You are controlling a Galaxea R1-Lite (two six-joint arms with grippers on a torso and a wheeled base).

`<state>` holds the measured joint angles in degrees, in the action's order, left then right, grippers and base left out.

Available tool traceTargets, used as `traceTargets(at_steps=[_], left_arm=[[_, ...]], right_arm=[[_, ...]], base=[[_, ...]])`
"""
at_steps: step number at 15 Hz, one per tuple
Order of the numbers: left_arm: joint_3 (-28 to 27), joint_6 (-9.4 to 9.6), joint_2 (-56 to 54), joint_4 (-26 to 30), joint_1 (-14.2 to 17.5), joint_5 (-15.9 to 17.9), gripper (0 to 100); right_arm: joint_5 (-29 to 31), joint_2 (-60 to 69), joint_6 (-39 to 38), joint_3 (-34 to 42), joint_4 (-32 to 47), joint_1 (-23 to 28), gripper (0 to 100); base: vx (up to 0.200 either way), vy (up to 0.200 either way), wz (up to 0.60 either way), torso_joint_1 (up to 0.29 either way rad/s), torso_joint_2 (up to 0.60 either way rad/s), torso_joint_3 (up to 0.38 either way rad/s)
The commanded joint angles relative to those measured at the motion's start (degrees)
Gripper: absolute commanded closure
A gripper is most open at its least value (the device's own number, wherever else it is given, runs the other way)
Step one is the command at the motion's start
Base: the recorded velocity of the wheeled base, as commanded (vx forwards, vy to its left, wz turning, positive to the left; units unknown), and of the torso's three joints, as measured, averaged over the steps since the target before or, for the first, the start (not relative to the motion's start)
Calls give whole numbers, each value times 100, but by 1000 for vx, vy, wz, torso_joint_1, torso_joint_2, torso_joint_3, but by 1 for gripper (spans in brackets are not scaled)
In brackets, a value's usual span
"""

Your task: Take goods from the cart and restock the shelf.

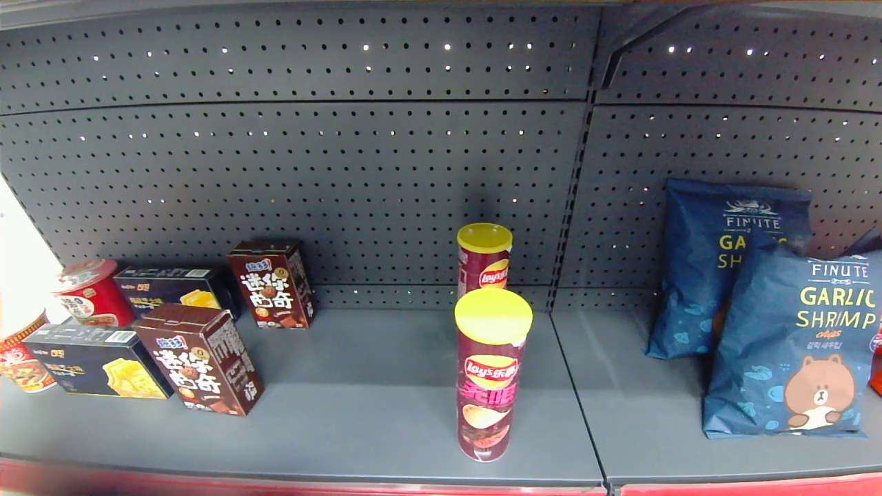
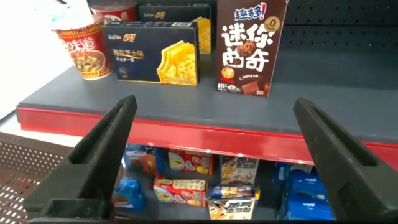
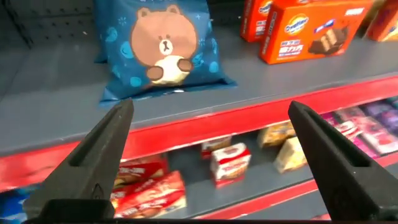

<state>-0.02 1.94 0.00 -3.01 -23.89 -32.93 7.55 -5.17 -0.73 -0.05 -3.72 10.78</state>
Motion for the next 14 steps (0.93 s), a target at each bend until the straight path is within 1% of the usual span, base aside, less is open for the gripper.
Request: traceTargets(at_steps=[1, 2, 3, 9, 14], left_arm=[[2, -9, 0, -7, -1, -3, 0], [2, -44, 0, -7, -1, -3, 0], [2, -36, 0, -7, -1, -3, 0], [2, -44, 0, -7, -1, -3, 0], [2, -71, 0, 2, -1, -3, 0]], right_arm=[[-16, -28, -164, 5, 3, 3, 0], [-8, -28, -243, 5, -6, 3, 0], [1, -28, -234, 5, -6, 3, 0], [-51, -28, -234, 5, -6, 3, 0], [-377, -28, -226, 5, 3, 3, 0]], base=[[-200, 0, 0, 2, 7, 7], [-200, 0, 0, 7, 2, 2], [-200, 0, 0, 7, 7, 2], [0, 0, 0, 0, 0, 0], [0, 0, 0, 0, 0, 0]])
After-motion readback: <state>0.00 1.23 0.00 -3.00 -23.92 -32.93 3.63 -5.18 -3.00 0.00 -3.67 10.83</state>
